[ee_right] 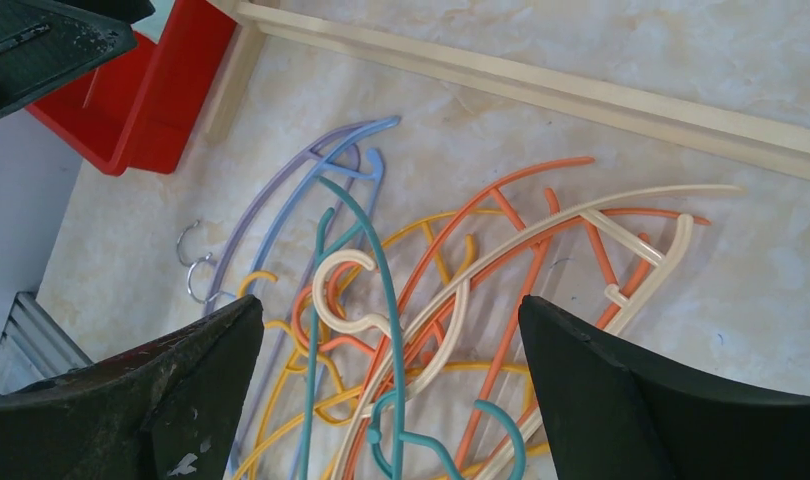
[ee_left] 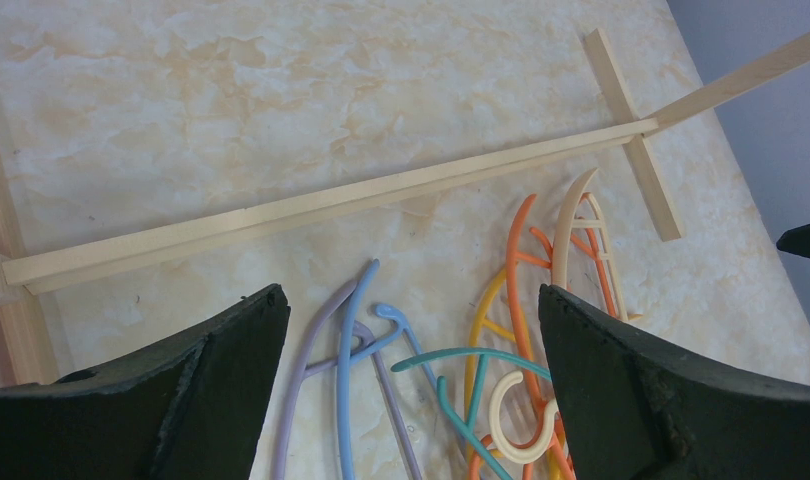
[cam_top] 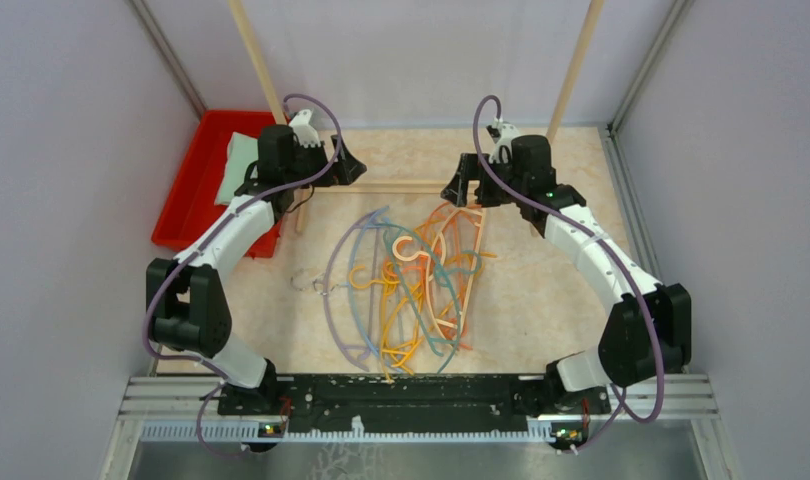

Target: Organize the hangers

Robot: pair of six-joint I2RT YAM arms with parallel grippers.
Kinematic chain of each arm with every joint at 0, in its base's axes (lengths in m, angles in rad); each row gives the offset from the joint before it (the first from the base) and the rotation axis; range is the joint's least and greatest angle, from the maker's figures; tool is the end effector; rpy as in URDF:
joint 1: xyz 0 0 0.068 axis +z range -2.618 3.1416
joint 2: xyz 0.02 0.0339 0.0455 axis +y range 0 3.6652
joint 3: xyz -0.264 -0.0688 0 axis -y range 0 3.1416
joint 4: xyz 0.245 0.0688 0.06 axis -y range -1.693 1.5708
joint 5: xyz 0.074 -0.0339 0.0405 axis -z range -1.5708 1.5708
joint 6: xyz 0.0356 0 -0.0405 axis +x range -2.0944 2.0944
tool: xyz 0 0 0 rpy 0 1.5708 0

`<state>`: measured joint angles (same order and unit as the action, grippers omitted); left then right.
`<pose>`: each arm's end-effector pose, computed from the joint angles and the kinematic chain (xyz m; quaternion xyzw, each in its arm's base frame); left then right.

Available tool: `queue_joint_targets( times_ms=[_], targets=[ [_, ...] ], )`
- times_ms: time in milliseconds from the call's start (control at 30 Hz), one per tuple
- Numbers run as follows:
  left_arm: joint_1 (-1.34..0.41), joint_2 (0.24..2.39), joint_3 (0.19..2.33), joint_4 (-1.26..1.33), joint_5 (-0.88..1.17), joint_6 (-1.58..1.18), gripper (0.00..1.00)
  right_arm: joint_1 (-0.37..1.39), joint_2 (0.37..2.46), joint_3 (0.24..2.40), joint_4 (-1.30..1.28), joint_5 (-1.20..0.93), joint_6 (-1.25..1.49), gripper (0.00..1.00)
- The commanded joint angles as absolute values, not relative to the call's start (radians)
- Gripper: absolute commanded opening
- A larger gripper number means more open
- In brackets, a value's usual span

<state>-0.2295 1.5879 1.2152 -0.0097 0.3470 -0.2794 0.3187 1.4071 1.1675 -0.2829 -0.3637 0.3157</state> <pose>0.3617 -0.0969 0.3040 0.0763 0.8183 -0.2772 0.4977 0.3020 0.1130 0.3206 -0.0918 0.8513 0.3023 0.4188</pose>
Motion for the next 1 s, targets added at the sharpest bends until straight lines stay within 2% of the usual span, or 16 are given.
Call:
queue_joint_targets(
  times_ms=[0,267,433,500,633,767,900,967],
  targets=[
    [-0.232,1.565,1.214,-0.014,0.339,-0.266,1.00,0.329,1.351,1.234,-0.268,-0.356,0.295,0.99],
    [-0.232,1.568,1.211,-0.012,0.337,-0.264,1.00,0.324,1.357,1.199,-0.225,-0.496,0.331,0.99],
    [-0.232,1.569,1.213,-0.020,0.332,-0.256,1.00,0.324,1.335,1.148,-0.196,-0.480,0.361,0.98],
    [-0.232,1.564,1.209,-0.024,0.325,-0.247,1.00,0.323,1.335,1.151,-0.230,-0.510,0.340,0.91],
    [-0.232,1.563,1.202,-0.033,0.316,-0.238,1.00,0.328,1.346,1.133,-0.327,-0.644,0.269,0.70],
    [-0.231,1.563,1.185,-0.033,0.314,-0.252,1.00,0.358,1.271,1.013,-0.342,-0.651,0.243,0.65],
    [-0.232,1.568,1.180,-0.055,0.295,-0.250,1.00,0.379,1.192,0.877,-0.372,-0.654,0.255,0.51],
    [-0.232,1.570,1.179,-0.064,0.284,-0.245,0.99,0.395,1.141,0.814,-0.384,-0.649,0.268,0.50]
  ],
)
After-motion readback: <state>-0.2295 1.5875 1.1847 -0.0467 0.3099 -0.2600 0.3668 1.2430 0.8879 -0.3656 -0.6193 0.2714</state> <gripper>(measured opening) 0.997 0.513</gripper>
